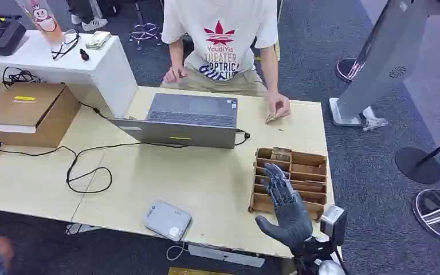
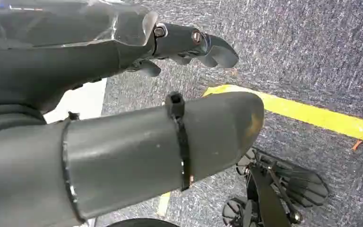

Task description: Pass the card to the sensor for recognition and then transmit it.

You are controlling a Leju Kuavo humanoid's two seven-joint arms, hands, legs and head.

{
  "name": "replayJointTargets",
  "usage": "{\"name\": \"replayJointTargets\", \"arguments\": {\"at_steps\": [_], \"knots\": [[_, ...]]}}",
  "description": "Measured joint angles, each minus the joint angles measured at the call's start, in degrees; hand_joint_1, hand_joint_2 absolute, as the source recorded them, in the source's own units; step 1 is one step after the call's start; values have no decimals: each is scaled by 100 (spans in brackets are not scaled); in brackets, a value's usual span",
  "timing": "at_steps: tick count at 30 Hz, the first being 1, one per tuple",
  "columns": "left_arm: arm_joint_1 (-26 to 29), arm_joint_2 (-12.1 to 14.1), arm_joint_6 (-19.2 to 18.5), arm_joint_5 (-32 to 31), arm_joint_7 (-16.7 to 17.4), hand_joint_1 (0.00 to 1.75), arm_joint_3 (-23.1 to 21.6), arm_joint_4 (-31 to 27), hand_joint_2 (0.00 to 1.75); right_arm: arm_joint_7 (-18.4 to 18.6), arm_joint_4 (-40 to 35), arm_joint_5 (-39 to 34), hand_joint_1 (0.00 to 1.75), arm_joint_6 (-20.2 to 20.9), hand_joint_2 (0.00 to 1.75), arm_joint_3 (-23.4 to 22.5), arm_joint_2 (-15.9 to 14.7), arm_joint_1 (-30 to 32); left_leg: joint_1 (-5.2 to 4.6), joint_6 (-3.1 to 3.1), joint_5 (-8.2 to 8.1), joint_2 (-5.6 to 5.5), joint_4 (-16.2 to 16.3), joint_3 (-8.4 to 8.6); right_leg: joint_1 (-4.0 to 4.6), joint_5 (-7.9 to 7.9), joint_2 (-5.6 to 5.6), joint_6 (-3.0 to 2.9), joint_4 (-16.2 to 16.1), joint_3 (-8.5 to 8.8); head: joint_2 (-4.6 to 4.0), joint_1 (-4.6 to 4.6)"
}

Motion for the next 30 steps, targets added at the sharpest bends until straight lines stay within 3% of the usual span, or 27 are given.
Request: {"name": "replayJointTargets", "arguments": {"at_steps": [21,30], "knots": [[0,2,-15,-20,63,0,0,0,0,-65,-39,11,0,77,175,-2,-101,4,0,0,0,0,0,0,0,0,0,0,0,0,0,0],[0,0,-20,-15,39,0,0,0,0,-297,-179,773,0,-413,175,-2,-109,9,0,0,0,0,0,0,0,0,0,0,0,0,0,0]]}}
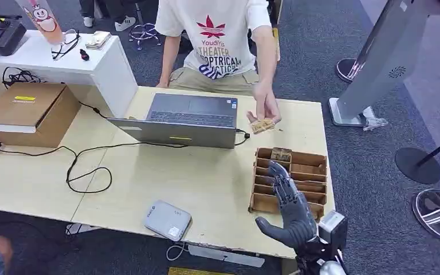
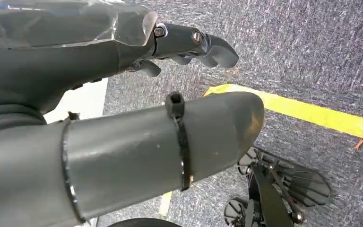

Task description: Pass the card to the sensor for recognition and then transmit it.

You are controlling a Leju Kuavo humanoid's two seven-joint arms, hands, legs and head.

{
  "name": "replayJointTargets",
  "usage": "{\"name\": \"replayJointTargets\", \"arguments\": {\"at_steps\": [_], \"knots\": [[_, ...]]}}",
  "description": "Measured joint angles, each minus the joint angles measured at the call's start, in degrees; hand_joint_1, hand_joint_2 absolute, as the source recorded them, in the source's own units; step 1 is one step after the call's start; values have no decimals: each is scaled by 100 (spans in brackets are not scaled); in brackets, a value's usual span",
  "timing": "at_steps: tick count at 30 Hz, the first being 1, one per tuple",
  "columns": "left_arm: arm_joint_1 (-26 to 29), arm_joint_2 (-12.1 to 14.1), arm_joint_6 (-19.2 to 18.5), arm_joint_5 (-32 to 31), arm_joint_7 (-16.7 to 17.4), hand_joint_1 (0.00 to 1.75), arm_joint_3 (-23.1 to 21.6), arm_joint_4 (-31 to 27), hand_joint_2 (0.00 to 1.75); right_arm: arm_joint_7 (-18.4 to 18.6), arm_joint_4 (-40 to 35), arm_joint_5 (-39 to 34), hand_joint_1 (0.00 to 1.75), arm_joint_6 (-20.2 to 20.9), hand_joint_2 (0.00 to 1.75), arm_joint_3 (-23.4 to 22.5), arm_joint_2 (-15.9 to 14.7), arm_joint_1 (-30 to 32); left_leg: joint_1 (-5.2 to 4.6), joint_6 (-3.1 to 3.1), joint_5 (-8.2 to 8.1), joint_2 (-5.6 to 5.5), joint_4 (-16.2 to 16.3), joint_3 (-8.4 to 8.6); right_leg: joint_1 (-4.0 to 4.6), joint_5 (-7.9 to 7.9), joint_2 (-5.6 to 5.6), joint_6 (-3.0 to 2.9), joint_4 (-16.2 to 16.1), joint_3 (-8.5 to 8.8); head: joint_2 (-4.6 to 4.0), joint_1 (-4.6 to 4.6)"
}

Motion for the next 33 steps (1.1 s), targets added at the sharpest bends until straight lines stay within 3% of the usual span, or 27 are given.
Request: {"name": "replayJointTargets", "arguments": {"at_steps": [7,12,17,24,30,31,32,33], "knots": [[1,0,4,-2,-2,0,0,0,0,-206,-123,935,0,-893,175,2,-4,-43,0,0,0,0,0,0,0,0,0,0,0,1,0,0],[1,0,13,-33,-2,0,0,0,0,-337,-190,2635,0,-2600,175,87,-4,-210,0,0,0,0,0,0,0,1,1,-1,0,1,0,0],[-1,0,11,-85,9,0,0,0,0,-317,-134,3650,0,-3688,175,295,-4,-447,0,-1,1,0,0,1,0,2,1,-2,1,1,0,0],[-10,0,-9,-153,31,0,0,0,0,-186,184,4208,0,-4322,175,544,-9,-883,0,-1,4,1,0,2,0,3,2,-2,1,1,0,0],[-27,0,-22,-214,28,0,0,0,0,-153,616,4333,0,-4562,175,599,-39,-1272,0,0,4,0,2,2,0,6,1,0,1,2,0,2],[-32,0,-22,-243,28,0,0,0,0,-153,691,4348,3,-4604,175,601,-50,-1322,0,0,4,0,2,2,0,6,0,0,1,2,0,2],[-36,0,-22,-254,31,0,0,0,0,-155,750,4352,19,-4628,175,605,-57,-1363,0,0,4,0,2,2,0,7,1,0,1,2,0,0],[-42,0,-22,-260,39,0,0,0,0,-155,809,4352,19,-4647,175,607,-61,-1400,0,0,4,0,3,1,0,7,1,1,1,2,0,0]]}}
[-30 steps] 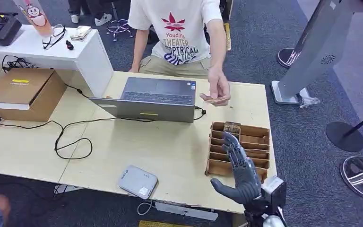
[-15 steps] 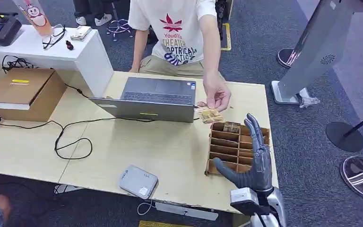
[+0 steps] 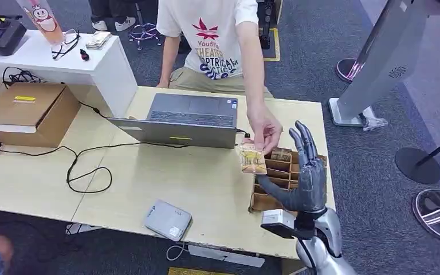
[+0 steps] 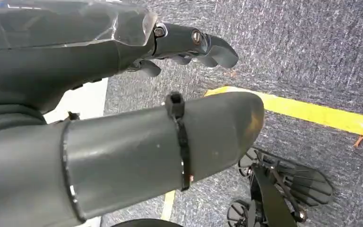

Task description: Pass the card to the sensor for recognition and then transmit it.

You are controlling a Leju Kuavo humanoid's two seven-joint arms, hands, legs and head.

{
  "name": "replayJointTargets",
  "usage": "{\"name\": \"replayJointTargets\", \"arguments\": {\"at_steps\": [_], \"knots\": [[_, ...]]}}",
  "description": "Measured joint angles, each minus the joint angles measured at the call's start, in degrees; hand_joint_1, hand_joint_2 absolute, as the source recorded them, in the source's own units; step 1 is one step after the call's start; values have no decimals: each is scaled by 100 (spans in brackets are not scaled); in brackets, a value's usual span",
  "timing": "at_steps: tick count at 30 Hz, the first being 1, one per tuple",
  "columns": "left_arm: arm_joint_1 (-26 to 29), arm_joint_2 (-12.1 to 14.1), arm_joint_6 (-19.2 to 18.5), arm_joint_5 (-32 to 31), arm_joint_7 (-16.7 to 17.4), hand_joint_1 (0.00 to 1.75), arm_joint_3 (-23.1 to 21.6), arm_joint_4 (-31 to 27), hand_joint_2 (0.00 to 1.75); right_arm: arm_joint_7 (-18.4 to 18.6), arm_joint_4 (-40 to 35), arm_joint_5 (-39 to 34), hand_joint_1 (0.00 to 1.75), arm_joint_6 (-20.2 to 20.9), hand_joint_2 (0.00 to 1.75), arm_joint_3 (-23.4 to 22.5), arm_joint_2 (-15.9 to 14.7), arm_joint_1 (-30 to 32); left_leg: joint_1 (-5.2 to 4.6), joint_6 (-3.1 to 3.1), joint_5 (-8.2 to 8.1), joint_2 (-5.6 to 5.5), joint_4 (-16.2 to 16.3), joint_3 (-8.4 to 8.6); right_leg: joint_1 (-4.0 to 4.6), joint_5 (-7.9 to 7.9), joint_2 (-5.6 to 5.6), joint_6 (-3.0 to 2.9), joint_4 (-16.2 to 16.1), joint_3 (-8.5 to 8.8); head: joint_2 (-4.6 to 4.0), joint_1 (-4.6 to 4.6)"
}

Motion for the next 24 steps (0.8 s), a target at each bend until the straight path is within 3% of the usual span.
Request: {"name": "replayJointTargets", "arguments": {"at_steps": [1,2,10,24], "knots": [[-9,0,0,-2,4,0,0,0,0,-2,50,-2,122,-20,175,0,-7,-32,0,0,0,0,0,0,0,0,0,0,0,0,0,0],[-19,0,2,-9,15,0,0,0,0,-13,96,-18,143,-35,175,0,-13,-63,0,0,0,0,0,0,0,0,0,0,0,0,0,0],[-70,0,37,-26,50,0,0,0,0,-114,411,-221,175,-131,175,74,-31,-304,0,0,0,0,0,0,0,0,0,0,0,0,0,0],[-70,0,79,0,31,0,0,0,0,-194,664,-474,175,-127,175,253,-31,-548,0,0,0,0,0,-1,0,0,0,0,0,-1,0,0]]}}
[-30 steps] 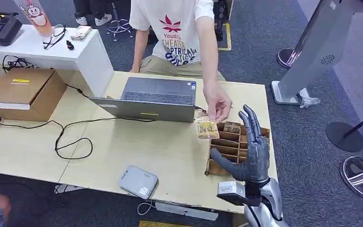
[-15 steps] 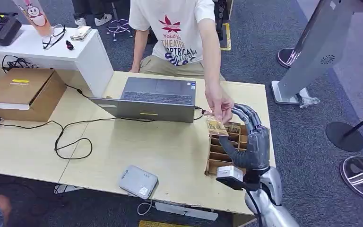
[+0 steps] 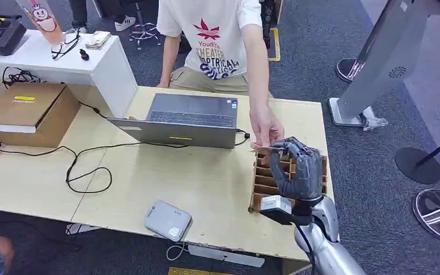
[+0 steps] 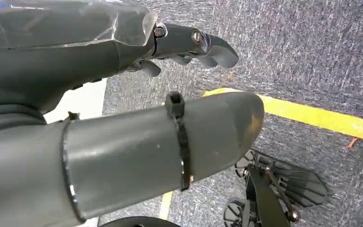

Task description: Pass the card to the sensor for recognition and then transmit it.

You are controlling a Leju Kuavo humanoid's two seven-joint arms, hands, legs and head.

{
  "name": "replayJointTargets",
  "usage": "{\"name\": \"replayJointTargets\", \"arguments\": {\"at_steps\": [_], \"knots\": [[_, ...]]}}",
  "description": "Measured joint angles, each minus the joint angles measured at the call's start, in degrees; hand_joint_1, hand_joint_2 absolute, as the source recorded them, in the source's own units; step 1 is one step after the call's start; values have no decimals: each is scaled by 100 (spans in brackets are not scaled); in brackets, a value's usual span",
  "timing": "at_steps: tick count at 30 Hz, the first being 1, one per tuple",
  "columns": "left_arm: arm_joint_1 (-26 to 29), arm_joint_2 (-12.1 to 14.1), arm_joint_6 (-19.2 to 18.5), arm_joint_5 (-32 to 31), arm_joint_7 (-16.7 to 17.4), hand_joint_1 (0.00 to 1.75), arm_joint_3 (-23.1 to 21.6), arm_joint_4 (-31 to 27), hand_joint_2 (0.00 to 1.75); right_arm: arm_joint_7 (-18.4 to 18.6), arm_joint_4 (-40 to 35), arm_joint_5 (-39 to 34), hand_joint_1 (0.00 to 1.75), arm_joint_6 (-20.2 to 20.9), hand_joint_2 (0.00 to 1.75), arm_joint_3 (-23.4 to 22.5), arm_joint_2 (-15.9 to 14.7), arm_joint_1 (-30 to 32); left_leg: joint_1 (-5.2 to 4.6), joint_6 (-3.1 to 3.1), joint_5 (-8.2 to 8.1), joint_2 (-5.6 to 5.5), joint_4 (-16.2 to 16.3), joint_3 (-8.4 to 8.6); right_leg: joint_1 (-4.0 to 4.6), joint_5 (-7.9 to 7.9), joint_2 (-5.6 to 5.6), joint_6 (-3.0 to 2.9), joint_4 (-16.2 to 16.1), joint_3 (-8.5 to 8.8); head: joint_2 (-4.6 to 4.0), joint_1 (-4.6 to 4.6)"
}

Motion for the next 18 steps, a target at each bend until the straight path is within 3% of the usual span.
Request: {"name": "replayJointTargets", "arguments": {"at_steps": [12,18], "knots": [[4,-2,9,11,-22,0,0,0,0,-46,11,-256,175,88,175,72,0,-14,0,0,0,0,0,0,0,0,0,0,0,1,0,0],[16,-2,46,37,-24,0,0,0,0,-90,-22,-919,175,689,175,109,2,-24,0,0,0,0,0,-1,0,0,0,0,0,1,0,0]]}}
